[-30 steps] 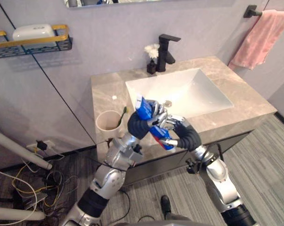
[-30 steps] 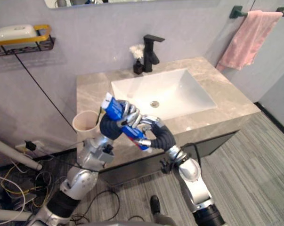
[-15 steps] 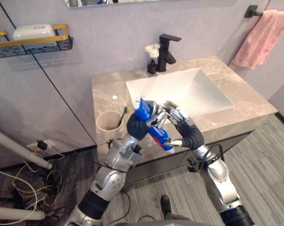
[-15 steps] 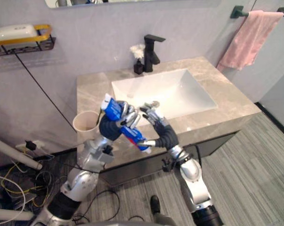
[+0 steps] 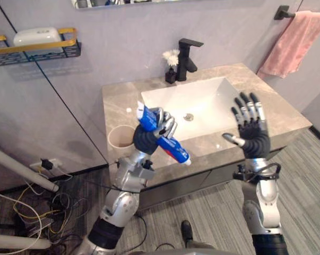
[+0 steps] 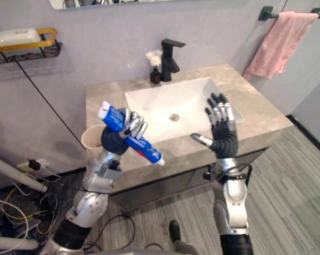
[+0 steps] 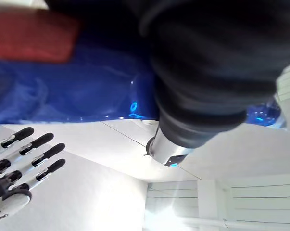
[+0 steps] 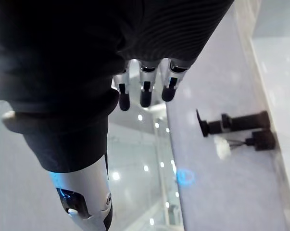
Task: Organize washtable
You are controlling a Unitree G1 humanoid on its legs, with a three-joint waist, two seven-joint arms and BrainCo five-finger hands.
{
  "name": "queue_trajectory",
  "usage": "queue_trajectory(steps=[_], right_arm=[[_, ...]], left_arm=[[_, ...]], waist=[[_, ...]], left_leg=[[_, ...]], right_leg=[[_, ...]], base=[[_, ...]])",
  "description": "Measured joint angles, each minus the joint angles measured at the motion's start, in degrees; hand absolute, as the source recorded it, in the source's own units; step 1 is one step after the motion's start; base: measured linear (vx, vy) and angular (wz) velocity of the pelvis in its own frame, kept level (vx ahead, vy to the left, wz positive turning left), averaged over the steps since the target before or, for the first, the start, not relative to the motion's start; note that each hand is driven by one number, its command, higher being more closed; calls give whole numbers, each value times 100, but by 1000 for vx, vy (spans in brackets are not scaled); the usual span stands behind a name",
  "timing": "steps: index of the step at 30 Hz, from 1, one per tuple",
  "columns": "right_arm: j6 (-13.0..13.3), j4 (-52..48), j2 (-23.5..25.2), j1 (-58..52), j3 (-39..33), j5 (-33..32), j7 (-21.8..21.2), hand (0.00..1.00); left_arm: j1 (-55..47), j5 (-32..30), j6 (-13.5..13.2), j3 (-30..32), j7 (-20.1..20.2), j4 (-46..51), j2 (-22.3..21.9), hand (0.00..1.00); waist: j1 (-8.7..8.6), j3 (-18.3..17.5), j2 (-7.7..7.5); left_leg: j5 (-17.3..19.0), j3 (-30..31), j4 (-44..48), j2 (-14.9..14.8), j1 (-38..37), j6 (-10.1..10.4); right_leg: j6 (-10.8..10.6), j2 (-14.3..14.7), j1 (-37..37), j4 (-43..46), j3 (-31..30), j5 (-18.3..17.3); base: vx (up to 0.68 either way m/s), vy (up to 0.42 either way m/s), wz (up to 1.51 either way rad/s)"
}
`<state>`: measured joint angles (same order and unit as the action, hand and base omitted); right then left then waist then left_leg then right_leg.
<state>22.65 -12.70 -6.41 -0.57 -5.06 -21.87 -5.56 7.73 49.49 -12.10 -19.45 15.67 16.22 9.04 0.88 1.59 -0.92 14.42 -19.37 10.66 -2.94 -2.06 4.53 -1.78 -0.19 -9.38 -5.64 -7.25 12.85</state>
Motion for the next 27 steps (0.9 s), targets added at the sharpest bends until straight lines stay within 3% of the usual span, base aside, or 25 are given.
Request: queue_trajectory(steps=[6, 12, 21, 27], right_arm=[[139, -2, 302, -8, -719, 221, 744, 0], [113, -1, 654, -327, -984, 443, 1398, 0], [26, 152, 881, -677, -965, 146, 1427, 0], [-163, 608, 1020, -901, -895, -610, 1283, 0]], left_arm=[[-4, 5, -139, 339, -223, 14, -191, 100], [-3, -3, -192, 381, -435, 14, -375, 100], [0, -37, -193, 316, -592, 14, -544, 100], [10, -56, -192, 150, -606, 14, -569, 100]], waist=[[-5, 4, 69], [0, 22, 178], [-2, 31, 206], [6, 59, 250]], left_leg=[[0, -67, -40, 10, -42, 0], [0, -77, -56, 9, -60, 0], [1, -121, -68, 5, -62, 1], [1, -129, -78, 1, -62, 2]], right_leg=[[7, 6, 3, 0, -62, -5], [14, 9, 4, 1, -68, -11], [-3, 8, 5, 1, -92, -6], [-8, 3, 5, 1, -91, -11]], base=[[0, 0, -6], [0, 0, 0], [-2, -2, 0], [0, 0, 0]])
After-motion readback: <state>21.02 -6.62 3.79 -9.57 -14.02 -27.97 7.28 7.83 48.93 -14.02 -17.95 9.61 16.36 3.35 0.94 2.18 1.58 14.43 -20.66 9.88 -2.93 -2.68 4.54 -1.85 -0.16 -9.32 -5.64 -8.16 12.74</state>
